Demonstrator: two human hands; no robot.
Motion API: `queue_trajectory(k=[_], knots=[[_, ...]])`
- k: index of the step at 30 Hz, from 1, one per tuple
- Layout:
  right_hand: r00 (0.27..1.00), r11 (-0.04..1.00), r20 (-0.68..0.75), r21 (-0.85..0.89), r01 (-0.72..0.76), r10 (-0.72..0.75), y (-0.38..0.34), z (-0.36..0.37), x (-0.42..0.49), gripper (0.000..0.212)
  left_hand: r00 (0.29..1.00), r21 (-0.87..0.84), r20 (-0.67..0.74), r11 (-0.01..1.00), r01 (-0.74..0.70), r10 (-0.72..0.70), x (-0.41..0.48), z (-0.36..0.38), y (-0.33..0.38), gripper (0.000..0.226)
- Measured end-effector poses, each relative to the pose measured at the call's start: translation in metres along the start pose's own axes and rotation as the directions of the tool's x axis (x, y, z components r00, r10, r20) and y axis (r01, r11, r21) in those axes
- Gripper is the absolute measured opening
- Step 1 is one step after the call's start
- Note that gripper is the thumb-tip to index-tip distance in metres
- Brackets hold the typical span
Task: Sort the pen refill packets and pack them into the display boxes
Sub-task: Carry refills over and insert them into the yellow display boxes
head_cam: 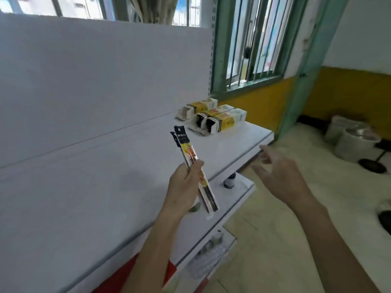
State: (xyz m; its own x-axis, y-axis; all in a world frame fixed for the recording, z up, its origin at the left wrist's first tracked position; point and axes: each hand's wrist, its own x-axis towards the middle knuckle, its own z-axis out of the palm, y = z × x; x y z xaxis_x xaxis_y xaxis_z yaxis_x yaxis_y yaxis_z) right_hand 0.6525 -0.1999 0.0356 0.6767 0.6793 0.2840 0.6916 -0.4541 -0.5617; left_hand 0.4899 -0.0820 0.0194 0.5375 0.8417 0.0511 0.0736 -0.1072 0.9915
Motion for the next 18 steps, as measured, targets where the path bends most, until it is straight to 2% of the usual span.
queue_trajectory(k=[3,9,14,18], knots=[[0.997,0.997,-0.028,-0.013,-0.076,0.076,0.045,-0.022,0.013,0.055,0.998,-0.010,0.068,1.000,-0.013,0.014,0.016,0.062,0.002,0.031],[0.994,0.996,-0.055,-0.013,-0.093,0.093,0.110,-0.039,0.052,0.055,0.995,-0.054,0.065,0.996,-0.069,0.073,0.060,0.135,0.011,0.020],[0.998,1.000,-0.064,-0.011,-0.026,0.025,0.144,-0.032,0.122,0.051,0.996,-0.052,0.000,0.994,-0.094,0.094,0.131,0.178,0.012,0.016],[0.996,0.998,-0.072,0.011,0.054,-0.053,0.159,-0.023,0.207,0.048,0.982,-0.012,-0.051,0.983,-0.184,0.184,0.192,0.200,0.020,0.028]])
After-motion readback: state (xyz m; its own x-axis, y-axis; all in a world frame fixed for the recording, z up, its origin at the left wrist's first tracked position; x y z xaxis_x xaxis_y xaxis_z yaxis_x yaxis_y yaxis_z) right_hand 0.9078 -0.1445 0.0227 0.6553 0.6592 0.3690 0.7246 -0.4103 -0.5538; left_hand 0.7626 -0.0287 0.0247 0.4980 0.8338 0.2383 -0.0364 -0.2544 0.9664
